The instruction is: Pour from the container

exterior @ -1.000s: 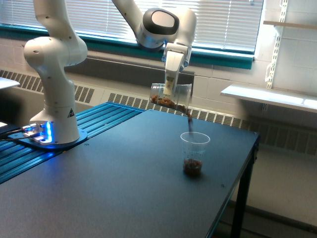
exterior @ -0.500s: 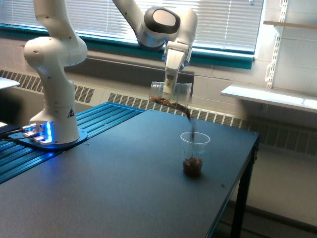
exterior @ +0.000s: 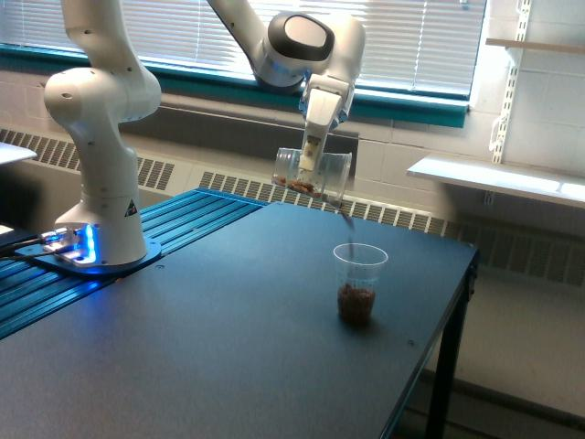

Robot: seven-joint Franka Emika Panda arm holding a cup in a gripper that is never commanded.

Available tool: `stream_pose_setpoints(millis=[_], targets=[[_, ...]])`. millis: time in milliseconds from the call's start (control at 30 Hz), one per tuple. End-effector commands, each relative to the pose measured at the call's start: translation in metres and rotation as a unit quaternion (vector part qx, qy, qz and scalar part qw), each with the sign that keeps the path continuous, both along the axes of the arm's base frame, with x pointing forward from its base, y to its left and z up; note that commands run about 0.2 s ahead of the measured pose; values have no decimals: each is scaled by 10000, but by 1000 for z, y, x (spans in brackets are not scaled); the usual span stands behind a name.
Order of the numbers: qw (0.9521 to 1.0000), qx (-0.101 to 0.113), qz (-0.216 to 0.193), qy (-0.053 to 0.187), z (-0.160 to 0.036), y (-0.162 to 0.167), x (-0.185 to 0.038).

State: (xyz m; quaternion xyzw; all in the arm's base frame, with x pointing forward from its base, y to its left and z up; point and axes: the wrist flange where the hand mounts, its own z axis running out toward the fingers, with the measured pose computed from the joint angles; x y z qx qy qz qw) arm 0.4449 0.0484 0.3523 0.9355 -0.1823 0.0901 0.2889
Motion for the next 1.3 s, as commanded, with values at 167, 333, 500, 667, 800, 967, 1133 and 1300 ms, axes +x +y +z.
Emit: stream_pose_setpoints(millis=[167, 333, 500, 667, 800, 967, 1133, 1300], targets=[[9998, -109, 137, 45, 5, 7, 2], [9997, -153, 154, 92, 6, 8, 3], [9995, -217, 182, 149, 7, 10, 4], [9992, -285, 204, 192, 9, 11, 6], [9990, -317, 215, 226, 10, 11, 7], [9988, -346, 220, 272, 10, 11, 8], [9986, -363, 230, 303, 10, 10, 8], [9985, -354, 242, 331, 9, 9, 9]])
